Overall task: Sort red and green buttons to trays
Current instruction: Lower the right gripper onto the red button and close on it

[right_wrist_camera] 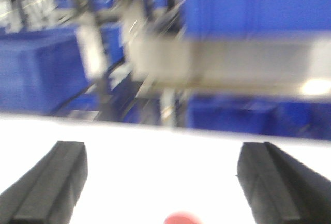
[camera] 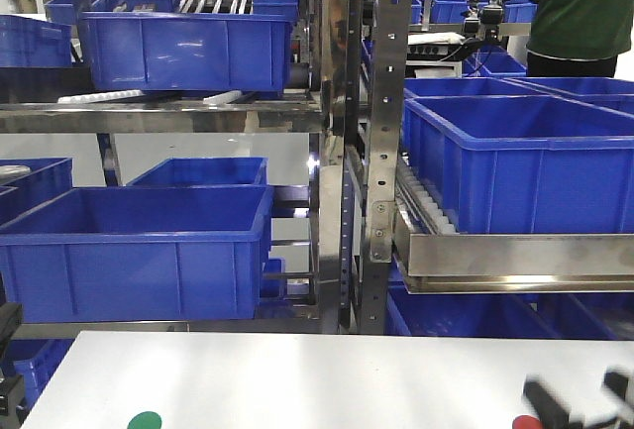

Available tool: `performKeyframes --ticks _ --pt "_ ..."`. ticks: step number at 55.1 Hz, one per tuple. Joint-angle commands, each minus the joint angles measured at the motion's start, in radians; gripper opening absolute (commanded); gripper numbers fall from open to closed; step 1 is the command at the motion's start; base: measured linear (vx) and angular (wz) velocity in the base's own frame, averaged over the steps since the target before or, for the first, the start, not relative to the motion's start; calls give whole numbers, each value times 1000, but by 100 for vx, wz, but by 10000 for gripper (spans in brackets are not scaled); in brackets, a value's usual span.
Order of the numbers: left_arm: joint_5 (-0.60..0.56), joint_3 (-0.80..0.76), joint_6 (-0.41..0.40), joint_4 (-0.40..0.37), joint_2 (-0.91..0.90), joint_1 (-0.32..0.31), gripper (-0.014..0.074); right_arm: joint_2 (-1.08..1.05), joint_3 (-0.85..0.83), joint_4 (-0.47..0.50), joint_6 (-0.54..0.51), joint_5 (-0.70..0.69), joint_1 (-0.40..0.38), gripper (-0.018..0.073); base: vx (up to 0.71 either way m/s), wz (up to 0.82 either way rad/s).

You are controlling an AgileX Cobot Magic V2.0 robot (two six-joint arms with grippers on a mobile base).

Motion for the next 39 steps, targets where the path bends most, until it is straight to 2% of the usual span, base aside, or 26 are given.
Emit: performKeyframes --ticks 1,8,11,20,39 --pt "-95 -34 -11 -9 -10 -4 524 104 69 -17 -29 -286 -6 573 0 0" --pt "-102 -34 -11 -9 -10 -4 524 311 103 44 -54 -429 -6 559 0 0" --pt "-106 -34 -11 -9 -10 -4 524 410 103 51 -57 -539 -6 559 0 0" --pt "-107 -34 -11 -9 -10 -4 524 551 54 53 -99 -538 -6 559 0 0" --pt "-111 -34 -10 -9 -10 -4 524 662 -150 51 -137 -538 -6 559 0 0"
